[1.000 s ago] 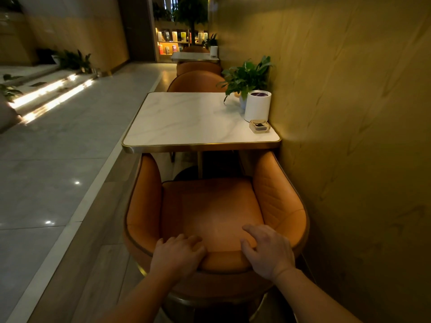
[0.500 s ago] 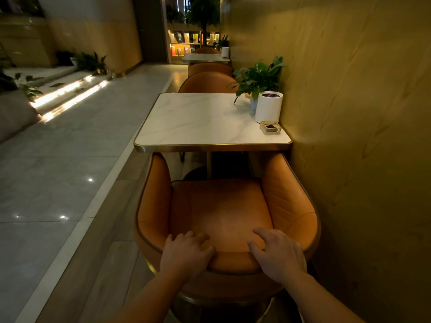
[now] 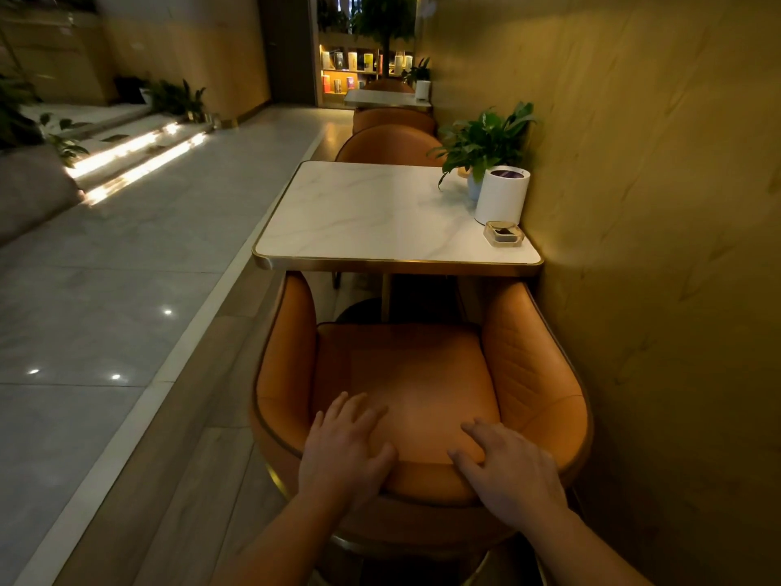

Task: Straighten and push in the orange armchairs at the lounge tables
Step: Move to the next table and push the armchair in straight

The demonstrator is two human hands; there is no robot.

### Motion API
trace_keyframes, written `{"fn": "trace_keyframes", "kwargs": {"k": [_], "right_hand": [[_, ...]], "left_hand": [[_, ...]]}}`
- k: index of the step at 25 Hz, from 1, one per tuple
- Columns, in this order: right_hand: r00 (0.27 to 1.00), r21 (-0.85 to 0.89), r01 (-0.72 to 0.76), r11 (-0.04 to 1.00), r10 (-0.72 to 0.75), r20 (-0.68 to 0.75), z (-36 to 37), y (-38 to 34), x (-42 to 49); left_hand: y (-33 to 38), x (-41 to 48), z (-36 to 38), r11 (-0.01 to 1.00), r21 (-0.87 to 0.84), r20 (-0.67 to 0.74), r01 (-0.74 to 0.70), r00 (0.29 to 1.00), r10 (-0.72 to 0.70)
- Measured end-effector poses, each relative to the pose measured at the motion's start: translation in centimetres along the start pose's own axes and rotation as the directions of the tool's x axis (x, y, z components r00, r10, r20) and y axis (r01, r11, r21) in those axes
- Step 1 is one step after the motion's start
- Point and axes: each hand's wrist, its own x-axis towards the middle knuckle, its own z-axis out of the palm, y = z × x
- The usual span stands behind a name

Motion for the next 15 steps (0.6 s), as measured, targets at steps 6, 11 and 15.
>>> {"fn": "trace_keyframes", "kwargs": {"k": [6, 11, 15], "right_hand": [[0.996, 0.048, -0.014, 0.999, 0.018, -0.086, 0.6, 0.1, -0.1], [0.989, 0.077, -0.032, 0.997, 0.043, -0.143, 1.1, 0.3, -0.2], [0.986, 0.064, -0.019, 0.998, 0.029, -0.163, 1.2, 0.4, -0.1]], "left_hand": [[-0.3, 0.3, -0.1, 0.999, 0.014, 0.074, 0.035, 0.997, -0.036], [-0.4, 0.2, 0.3, 0.999, 0.030, 0.050, 0.045, 0.998, -0.046], [-0.3, 0.3, 0.3, 0.998, 0.051, 0.070, 0.027, 0.997, -0.031]]}}
